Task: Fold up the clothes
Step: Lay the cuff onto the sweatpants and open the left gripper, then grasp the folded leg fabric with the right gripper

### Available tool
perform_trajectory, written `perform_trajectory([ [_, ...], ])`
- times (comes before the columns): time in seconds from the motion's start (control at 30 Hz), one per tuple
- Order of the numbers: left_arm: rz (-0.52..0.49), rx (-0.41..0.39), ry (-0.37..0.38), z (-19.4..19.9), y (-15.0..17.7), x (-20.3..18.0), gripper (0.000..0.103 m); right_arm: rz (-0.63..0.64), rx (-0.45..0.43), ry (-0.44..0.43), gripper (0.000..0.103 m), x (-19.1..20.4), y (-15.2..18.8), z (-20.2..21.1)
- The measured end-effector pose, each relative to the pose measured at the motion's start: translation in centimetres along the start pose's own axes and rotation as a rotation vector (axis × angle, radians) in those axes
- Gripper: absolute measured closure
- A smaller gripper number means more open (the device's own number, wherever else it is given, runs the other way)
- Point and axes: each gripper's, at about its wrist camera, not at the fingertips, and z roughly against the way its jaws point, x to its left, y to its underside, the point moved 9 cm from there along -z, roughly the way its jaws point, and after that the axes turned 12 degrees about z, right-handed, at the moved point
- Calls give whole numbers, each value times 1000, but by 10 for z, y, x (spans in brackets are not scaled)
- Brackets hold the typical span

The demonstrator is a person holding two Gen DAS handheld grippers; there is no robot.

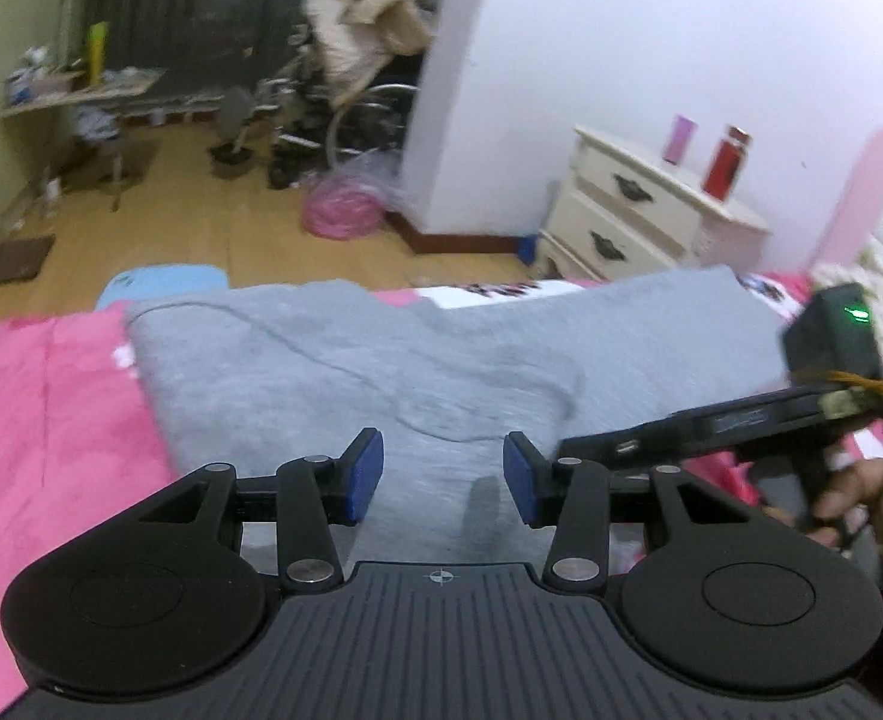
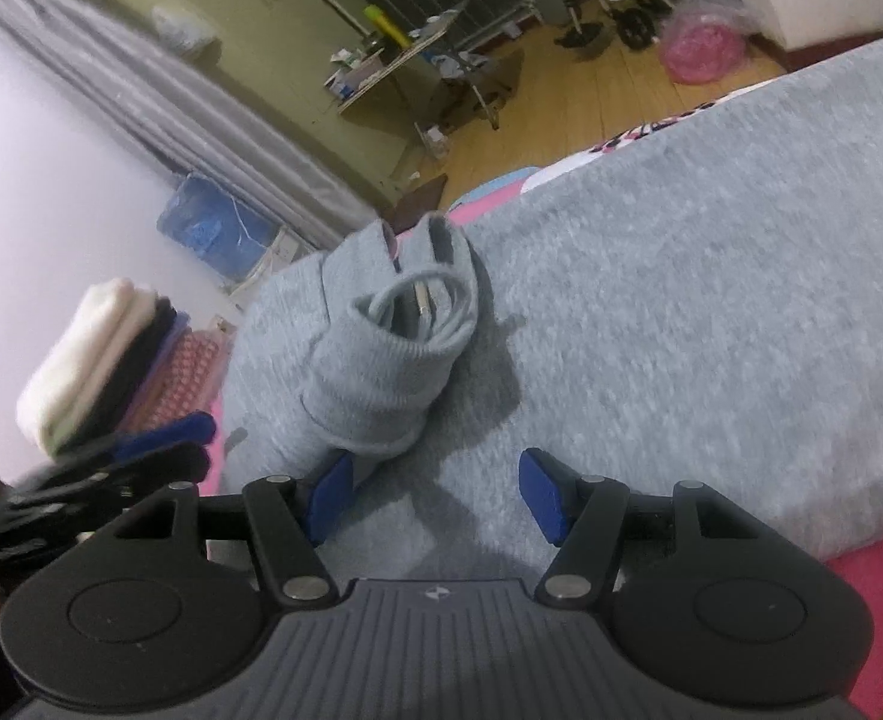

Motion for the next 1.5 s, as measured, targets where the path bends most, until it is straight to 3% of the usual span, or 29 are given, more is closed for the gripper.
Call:
perform_trajectory([
  [0.1, -30, -3, 20, -1, -6, -1, 59, -40, -71, -22, 39, -3, -22, 20],
  [0.23, -138, 70, 39, -15, 8, -10, 59, -8, -118, -21, 38, 3, -57, 31],
  [0.43, -227, 160, 19, -28, 45, -12, 59, 286, -14, 21, 42, 38, -79, -16],
  [0.7, -202, 190, 9, -27, 54, 0, 59, 457, 150, 9, 49, 48, -74, -94],
  [0.83, -192, 192, 16, -28, 55, 3, 59, 398, 163, -1, 50, 43, -72, -99],
  [0.87, -184, 190, 20, -28, 55, 4, 59, 386, 162, -16, 66, 44, -72, -96],
  [0.9, -168, 189, 26, -28, 54, 6, 59, 372, 163, -29, 69, 45, -72, -94],
  [1.17, -53, 186, 72, -24, 49, 15, 59, 273, 166, -26, 72, 36, -64, -84],
  [1.3, -13, 195, 77, -15, 40, 19, 59, 247, 130, -65, 85, 43, -70, -67],
  [1.37, 26, 183, 100, -3, 31, 22, 59, 194, 111, -101, 93, 48, -74, -50],
  [1.5, 126, 98, 151, 18, 6, 27, 59, 170, 91, -115, 94, 52, -69, -25],
])
